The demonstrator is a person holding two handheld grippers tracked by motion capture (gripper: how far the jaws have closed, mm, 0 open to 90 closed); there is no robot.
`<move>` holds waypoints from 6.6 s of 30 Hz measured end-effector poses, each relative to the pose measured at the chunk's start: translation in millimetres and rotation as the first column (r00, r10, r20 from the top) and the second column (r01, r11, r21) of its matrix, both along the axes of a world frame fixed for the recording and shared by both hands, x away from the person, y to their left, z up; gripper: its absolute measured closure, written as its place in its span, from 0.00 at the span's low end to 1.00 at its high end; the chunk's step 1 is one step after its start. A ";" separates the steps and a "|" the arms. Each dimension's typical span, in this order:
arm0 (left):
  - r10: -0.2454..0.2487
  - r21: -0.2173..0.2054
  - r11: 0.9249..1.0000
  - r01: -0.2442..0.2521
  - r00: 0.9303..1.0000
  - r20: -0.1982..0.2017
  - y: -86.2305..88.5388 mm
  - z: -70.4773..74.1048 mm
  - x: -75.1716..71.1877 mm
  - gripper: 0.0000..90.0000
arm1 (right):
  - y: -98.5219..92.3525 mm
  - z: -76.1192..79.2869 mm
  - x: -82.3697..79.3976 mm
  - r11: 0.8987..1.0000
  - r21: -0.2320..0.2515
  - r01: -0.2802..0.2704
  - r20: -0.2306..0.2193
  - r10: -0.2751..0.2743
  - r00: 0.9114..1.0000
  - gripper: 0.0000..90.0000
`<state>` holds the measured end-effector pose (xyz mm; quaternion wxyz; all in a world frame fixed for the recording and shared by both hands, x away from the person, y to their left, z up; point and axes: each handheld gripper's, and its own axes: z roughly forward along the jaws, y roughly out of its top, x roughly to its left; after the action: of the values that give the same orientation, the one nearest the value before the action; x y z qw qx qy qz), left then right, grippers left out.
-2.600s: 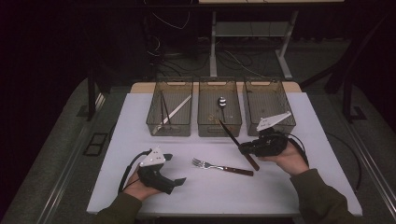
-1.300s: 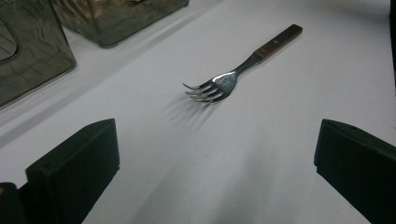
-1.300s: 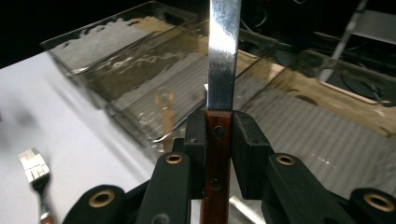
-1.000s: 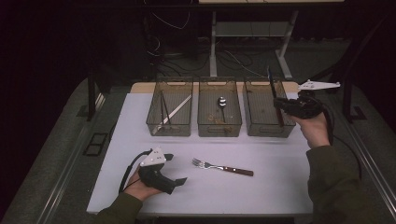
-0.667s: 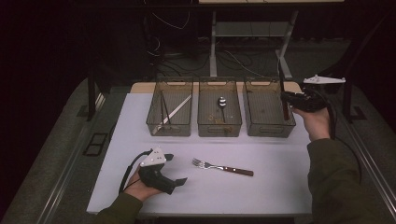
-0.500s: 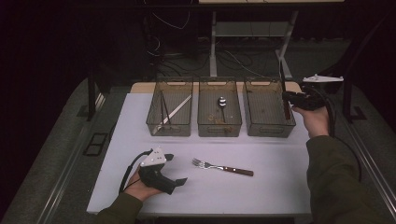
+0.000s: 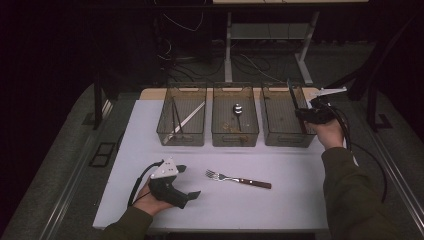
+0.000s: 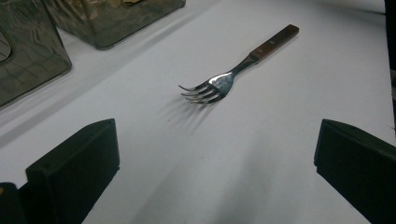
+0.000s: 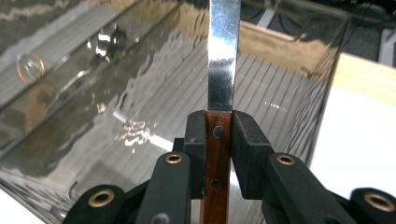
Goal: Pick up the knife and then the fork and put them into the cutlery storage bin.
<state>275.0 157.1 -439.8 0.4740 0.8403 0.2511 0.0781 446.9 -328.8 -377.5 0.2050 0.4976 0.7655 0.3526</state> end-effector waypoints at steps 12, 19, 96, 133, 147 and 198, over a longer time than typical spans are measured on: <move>-0.001 0.000 1.000 0.001 1.000 -0.001 -0.2 -0.1 0.1 0.00 | 4.3 -14.3 2.5 0.997 -0.065 -0.039 -0.072 0.034 0.997 0.86; -0.001 0.003 1.000 0.001 1.000 -0.002 -0.4 -0.3 0.1 0.00 | 6.1 -16.9 3.5 0.995 -0.084 -0.054 -0.104 0.045 0.994 0.85; -0.010 -0.010 1.000 0.010 1.000 -0.010 -0.6 0.2 -0.2 0.00 | 86.9 -33.0 -125.6 0.826 0.166 -0.538 -0.010 0.547 0.837 0.55; -0.006 -0.008 1.000 0.005 1.000 -0.011 -0.5 -1.0 0.8 0.00 | 156.6 -53.8 -117.2 0.644 -0.040 -0.764 -0.192 0.745 0.638 0.73; -0.005 -0.012 1.000 0.005 1.000 -0.012 -1.1 -0.9 0.2 0.00 | 176.2 -51.6 -115.0 0.566 -0.159 -0.809 -0.313 0.748 0.585 0.83; -0.007 -0.012 1.000 0.007 1.000 -0.010 0.0 -0.1 0.9 0.00 | 153.8 -27.7 -98.2 0.694 -0.116 -0.710 -0.360 0.637 0.682 0.86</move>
<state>275.9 157.1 -439.9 0.4783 0.8387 0.2508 0.0707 348.7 -175.0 -405.2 0.0043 0.1948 0.9539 0.2282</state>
